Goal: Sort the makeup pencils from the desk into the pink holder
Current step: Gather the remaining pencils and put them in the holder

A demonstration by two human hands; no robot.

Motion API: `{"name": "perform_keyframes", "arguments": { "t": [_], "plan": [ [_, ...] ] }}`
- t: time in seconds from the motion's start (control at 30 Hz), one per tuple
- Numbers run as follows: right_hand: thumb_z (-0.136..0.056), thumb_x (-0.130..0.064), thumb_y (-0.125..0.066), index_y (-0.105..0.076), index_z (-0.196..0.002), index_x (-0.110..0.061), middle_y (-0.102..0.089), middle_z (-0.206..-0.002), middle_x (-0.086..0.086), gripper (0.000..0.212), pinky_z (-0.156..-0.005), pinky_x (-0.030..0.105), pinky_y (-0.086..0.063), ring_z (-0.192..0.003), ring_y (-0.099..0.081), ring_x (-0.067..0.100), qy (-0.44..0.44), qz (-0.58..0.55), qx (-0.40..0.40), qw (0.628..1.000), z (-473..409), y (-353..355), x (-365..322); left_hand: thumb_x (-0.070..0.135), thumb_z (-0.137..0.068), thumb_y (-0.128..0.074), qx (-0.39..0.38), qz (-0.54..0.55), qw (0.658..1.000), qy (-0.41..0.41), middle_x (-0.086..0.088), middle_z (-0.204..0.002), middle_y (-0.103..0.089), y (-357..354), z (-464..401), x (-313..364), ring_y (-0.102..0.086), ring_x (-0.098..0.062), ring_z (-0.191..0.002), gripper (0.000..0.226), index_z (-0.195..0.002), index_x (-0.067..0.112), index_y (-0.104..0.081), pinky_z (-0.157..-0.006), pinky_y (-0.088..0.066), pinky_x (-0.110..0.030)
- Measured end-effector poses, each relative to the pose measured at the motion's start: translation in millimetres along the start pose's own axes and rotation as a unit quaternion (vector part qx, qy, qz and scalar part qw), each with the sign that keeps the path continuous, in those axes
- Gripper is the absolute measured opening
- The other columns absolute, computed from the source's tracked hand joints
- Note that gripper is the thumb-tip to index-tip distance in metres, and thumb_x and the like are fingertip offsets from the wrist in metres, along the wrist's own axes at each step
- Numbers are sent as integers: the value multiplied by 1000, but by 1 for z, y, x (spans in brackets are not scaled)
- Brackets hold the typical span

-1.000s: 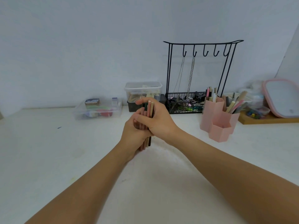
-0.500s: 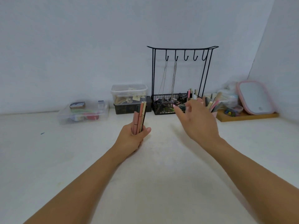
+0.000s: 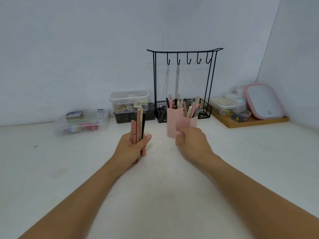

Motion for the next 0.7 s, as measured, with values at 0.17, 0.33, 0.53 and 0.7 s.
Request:
{"name": "perform_keyframes", "arguments": {
  "t": [0.17,0.33,0.53,0.7],
  "plan": [
    [-98,-24,-48,-46,-62,-25,-51,-65,-4,36,-54,27,-35,-62,-51,16,61,-54,-50,995,8,-18,-35,36,-95,-72,23,14,999,-23,0,-55,-56,4,4,5,-50,-24,-55,30,-76,16,-60,-60,-45,-41],
    [-84,-18,-63,-55,-61,-24,-51,-60,-8,24,-53,29,-34,-57,-48,10,93,-85,-106,986,12,-21,-62,27,-97,-70,23,-20,997,-76,-1,-53,-56,1,11,16,-50,-16,-48,28,-73,16,-61,-52,-43,-28],
    [-80,-30,-71,-69,-115,-29,-70,-96,-17,35,-65,14,-48,-75,-63,-1,80,-393,-56,914,17,19,-65,15,-96,-70,7,-54,984,-168,18,-62,-68,-15,20,40,-60,2,-54,25,-87,38,-75,-51,-46,-14],
    [-82,-12,-81,-74,-100,-31,-78,-95,-7,27,-78,15,-55,-97,-72,3,50,-553,-66,829,23,7,-83,-1,-87,-69,-2,-114,971,-212,22,-106,-72,-35,27,49,-71,0,-101,51,-120,36,-54,-82,-60,-24]
  ]
}}
Point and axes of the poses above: each hand's wrist, its own z-axis away from the middle knuckle, its own y-axis out of the back of the hand, x = y × z, the point moved 7 cm from there along -z, towards the middle knuckle
